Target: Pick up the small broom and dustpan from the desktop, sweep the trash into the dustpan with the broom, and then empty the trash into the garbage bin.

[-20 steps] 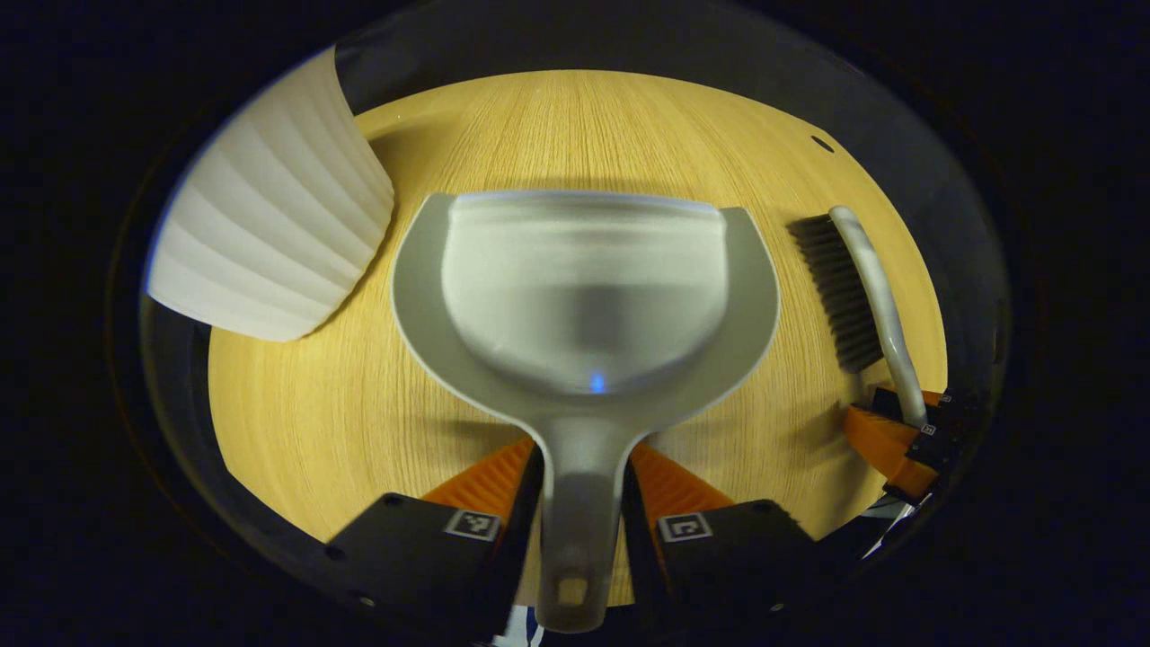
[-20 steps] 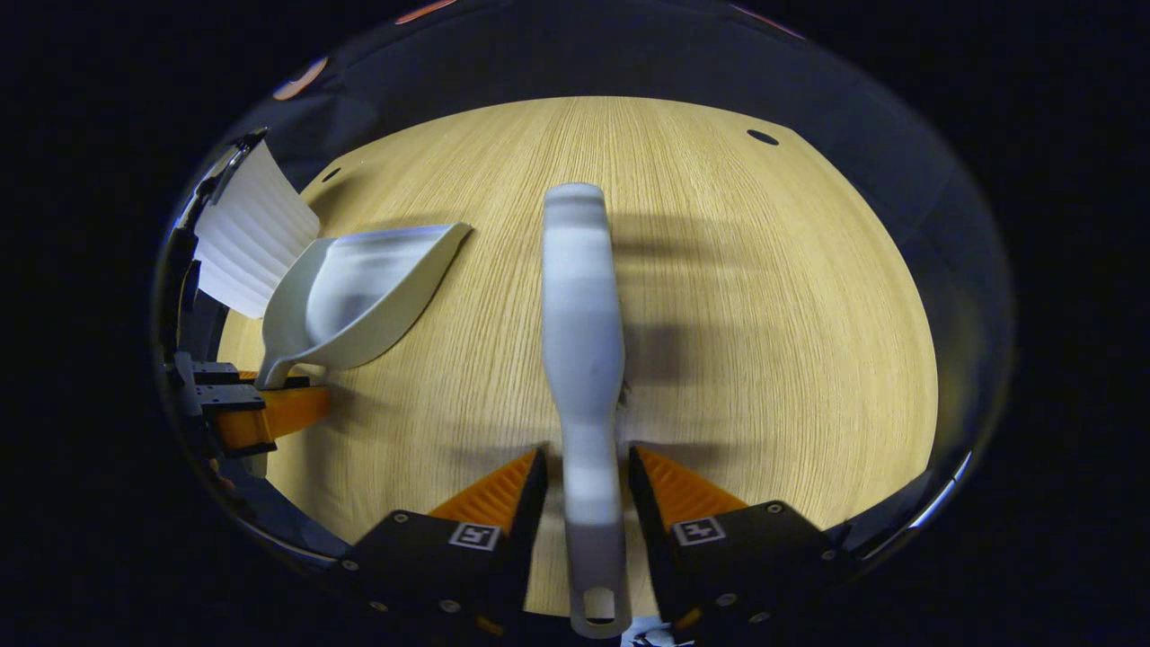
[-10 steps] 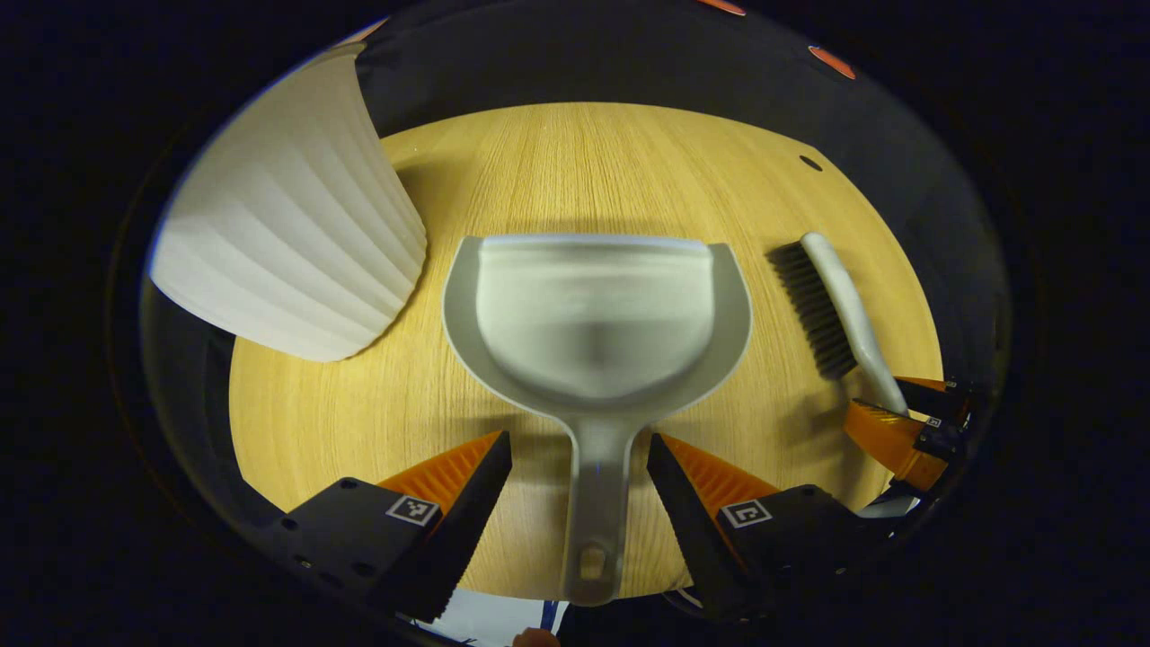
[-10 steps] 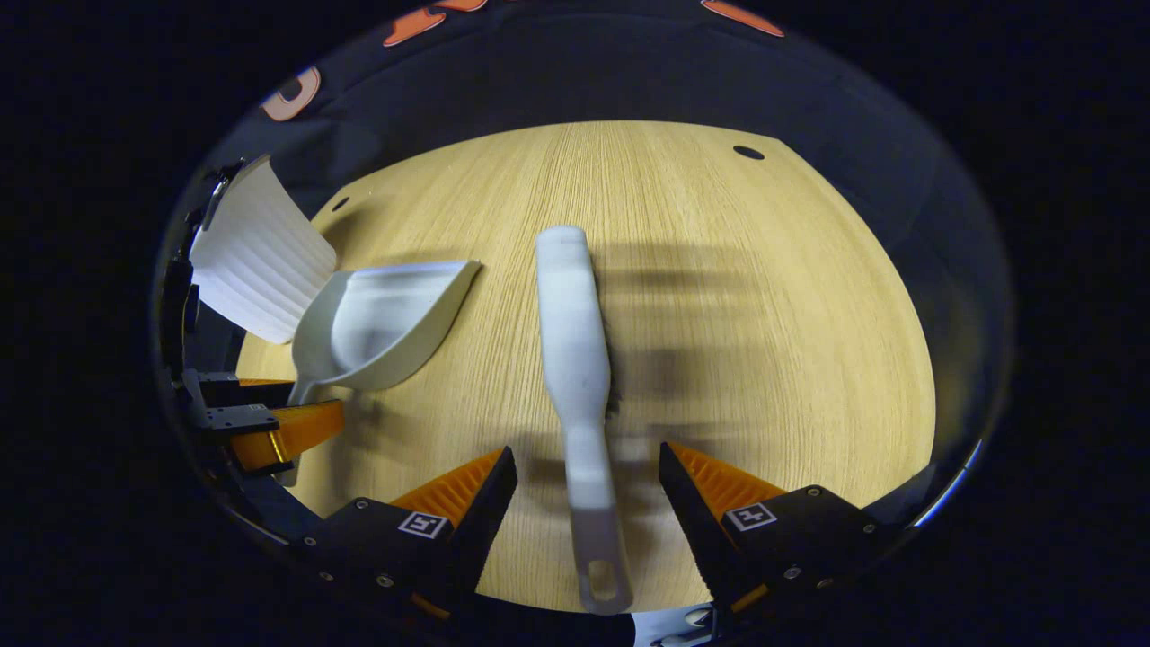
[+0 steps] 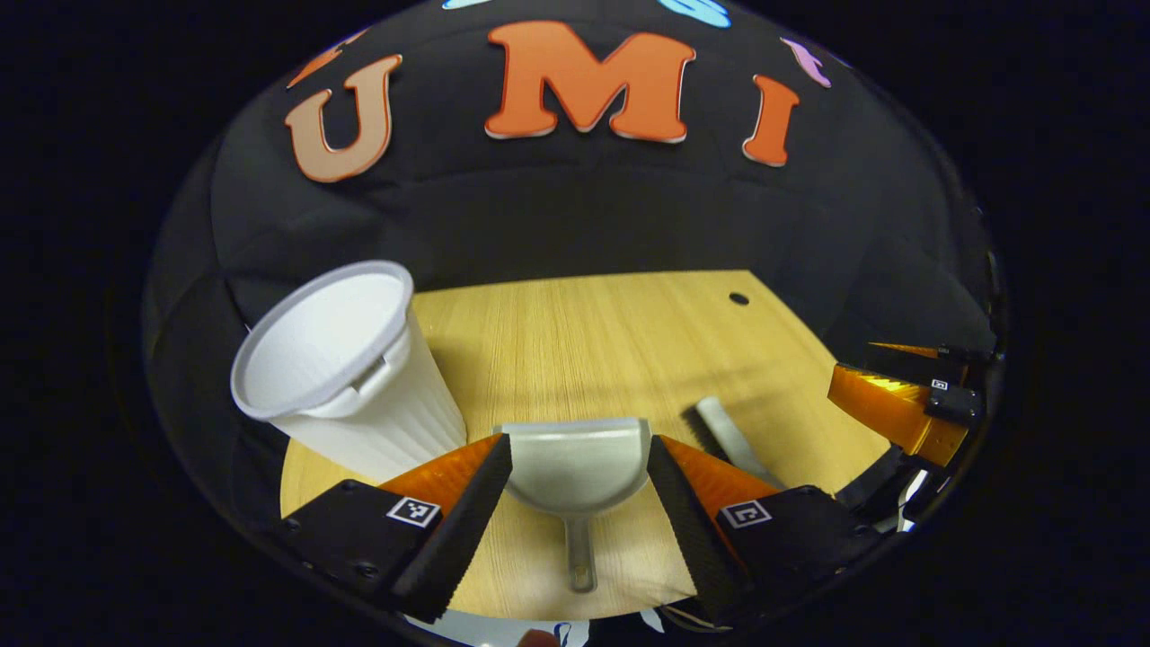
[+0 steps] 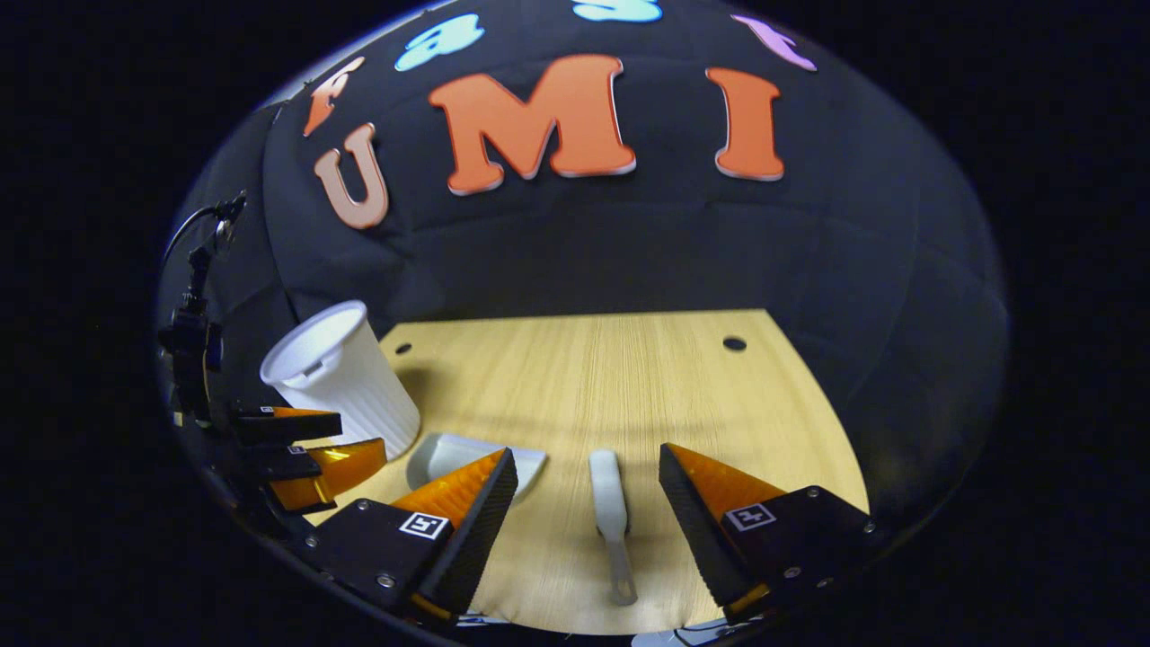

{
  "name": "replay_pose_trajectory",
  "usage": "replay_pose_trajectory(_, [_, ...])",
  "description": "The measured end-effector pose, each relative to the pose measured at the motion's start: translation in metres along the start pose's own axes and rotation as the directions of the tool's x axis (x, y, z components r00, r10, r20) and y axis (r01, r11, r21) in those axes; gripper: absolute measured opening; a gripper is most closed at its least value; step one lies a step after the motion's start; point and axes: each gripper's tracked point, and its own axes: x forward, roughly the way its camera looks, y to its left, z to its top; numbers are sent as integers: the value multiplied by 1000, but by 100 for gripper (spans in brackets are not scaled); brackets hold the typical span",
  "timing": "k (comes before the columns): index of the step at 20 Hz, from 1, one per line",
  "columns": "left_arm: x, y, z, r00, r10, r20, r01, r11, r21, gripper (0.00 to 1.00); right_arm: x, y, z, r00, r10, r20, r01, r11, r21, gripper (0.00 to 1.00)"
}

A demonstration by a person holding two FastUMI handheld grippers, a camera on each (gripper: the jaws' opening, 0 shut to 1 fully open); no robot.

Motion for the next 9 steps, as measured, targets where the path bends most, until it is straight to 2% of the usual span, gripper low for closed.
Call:
replay_pose_trajectory(2, [6,-17,-11,993,-2,120,3,1000,-9,97,-17,8,39,993,0,122,2,1000,-14,95])
replay_pose_trajectory(5, [-1,-2,-4,970,10,243,-4,1000,-25,96,-52,19,88,965,-12,261,25,998,-49,95])
replay_pose_trajectory(7, [1,-2,-2,957,25,288,-14,999,-42,97,-66,18,96,947,-16,321,38,997,-62,95])
replay_pose_trajectory(8, [1,0,0,953,36,301,-23,999,-48,97,-72,18,99,938,-15,347,39,997,-62,100])
replay_pose_trajectory(9, [3,0,0,948,39,316,-23,998,-55,96,-79,17,99,928,-15,371,40,997,-58,95])
